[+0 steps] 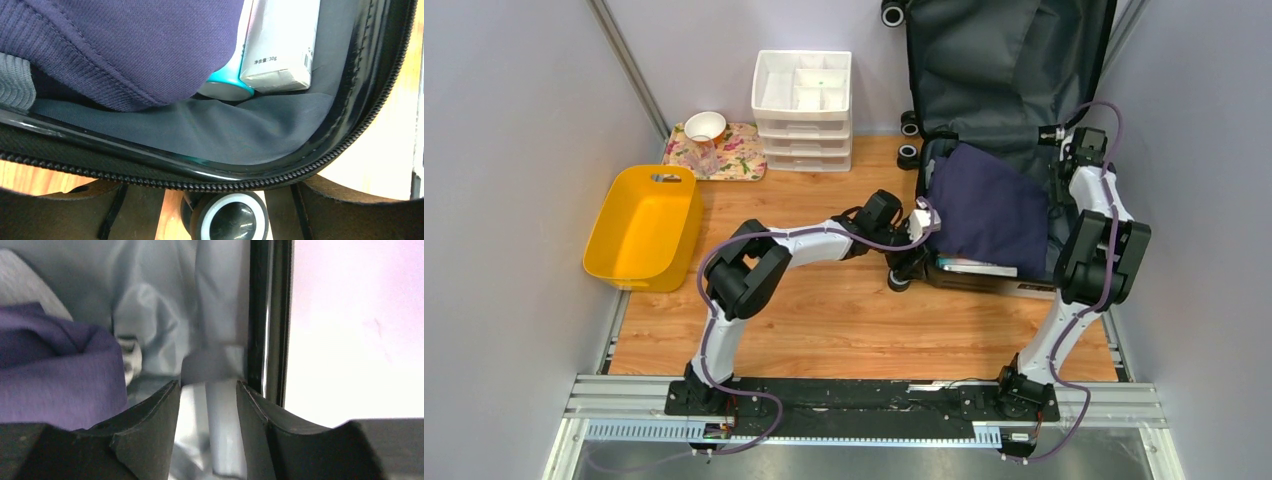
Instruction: Open, take out, and arrange the luggage
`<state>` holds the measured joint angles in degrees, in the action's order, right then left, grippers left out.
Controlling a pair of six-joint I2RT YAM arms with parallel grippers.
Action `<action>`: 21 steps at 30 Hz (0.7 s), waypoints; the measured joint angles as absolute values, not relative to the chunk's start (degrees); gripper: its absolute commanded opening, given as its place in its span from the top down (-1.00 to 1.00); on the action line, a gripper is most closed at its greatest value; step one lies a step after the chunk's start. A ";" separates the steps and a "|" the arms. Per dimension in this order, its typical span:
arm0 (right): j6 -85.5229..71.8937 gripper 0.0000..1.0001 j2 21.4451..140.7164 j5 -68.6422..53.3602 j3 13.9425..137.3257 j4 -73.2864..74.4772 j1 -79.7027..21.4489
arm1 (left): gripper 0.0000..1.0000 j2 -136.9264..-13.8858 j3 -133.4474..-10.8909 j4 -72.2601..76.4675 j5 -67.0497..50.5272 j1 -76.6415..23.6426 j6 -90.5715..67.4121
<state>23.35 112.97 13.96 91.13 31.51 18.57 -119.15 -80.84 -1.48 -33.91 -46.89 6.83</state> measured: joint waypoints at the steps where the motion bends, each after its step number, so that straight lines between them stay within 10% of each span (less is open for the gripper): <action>1: 22.52 -0.06 112.51 13.78 91.13 32.42 18.83 | -0.52 -119.83 -81.67 -1.63 -33.67 -47.07 6.35; 10: 18.02 -0.51 102.61 6.22 91.13 37.54 20.05 | -0.66 -117.16 -81.06 -2.83 -29.30 -47.09 5.96; 21: 14.74 -0.89 87.55 -12.40 91.85 37.08 20.05 | -0.69 -81.30 -73.67 -14.87 -22.90 -32.60 4.36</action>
<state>14.74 87.55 -12.40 91.85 37.08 20.05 -81.30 -73.67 -14.87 -22.90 -32.60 4.36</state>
